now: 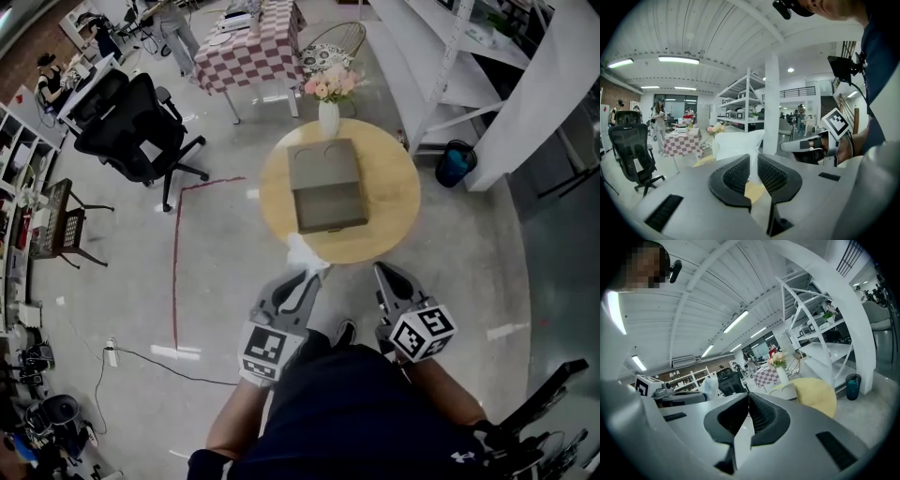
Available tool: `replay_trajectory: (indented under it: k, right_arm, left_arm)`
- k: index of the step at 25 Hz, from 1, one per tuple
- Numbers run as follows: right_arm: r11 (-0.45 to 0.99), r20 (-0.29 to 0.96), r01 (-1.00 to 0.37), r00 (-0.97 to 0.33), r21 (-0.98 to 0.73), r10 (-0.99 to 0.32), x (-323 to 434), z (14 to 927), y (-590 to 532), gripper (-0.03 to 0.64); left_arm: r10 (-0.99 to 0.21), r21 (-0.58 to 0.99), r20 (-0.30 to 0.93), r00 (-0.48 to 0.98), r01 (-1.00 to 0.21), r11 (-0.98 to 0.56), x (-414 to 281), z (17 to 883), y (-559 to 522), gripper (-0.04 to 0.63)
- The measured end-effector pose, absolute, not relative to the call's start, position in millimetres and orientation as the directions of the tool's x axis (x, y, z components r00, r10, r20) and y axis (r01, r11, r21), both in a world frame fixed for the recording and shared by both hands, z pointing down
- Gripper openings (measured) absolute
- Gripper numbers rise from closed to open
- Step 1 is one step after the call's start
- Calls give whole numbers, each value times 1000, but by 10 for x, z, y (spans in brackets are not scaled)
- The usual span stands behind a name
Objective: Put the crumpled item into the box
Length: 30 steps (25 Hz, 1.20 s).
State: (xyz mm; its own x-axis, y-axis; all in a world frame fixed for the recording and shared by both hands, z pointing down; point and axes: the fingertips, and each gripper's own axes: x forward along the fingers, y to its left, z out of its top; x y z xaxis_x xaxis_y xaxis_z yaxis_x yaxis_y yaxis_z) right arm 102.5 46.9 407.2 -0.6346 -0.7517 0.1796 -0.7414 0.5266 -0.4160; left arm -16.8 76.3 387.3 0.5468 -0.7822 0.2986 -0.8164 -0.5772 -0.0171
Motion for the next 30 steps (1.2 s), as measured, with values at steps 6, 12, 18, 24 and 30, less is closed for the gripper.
replay_trajectory:
  k: [6,12,18,24,30]
  right_arm:
    - [526,191,-734,-643,-430,-742,927,4144,297,14]
    - [498,203,-755,-617,-426,-760,906,4152,-16,14]
    - [460,227,-781,-583,-423,-780,815,4154,-404,14]
    - [430,241,-804,-550,-411,-800,671,4101,-828,14]
    - [402,256,-828,-517,-392,-817,529,4091,-1160,14]
  left_arm:
    - [-784,-13,321,531,-826,-564,-302,3956,578,60]
    - [-771,0,323,549,-814,-580,-377,4005,215,60]
    - [-743,23,323,586,-790,-612,-473,4043,-250,60]
    - [-709,7,350,612,-759,-651,-585,4157,-709,61]
    - [-657,5,404,636,-720,-694,-680,4436,-1036,61]
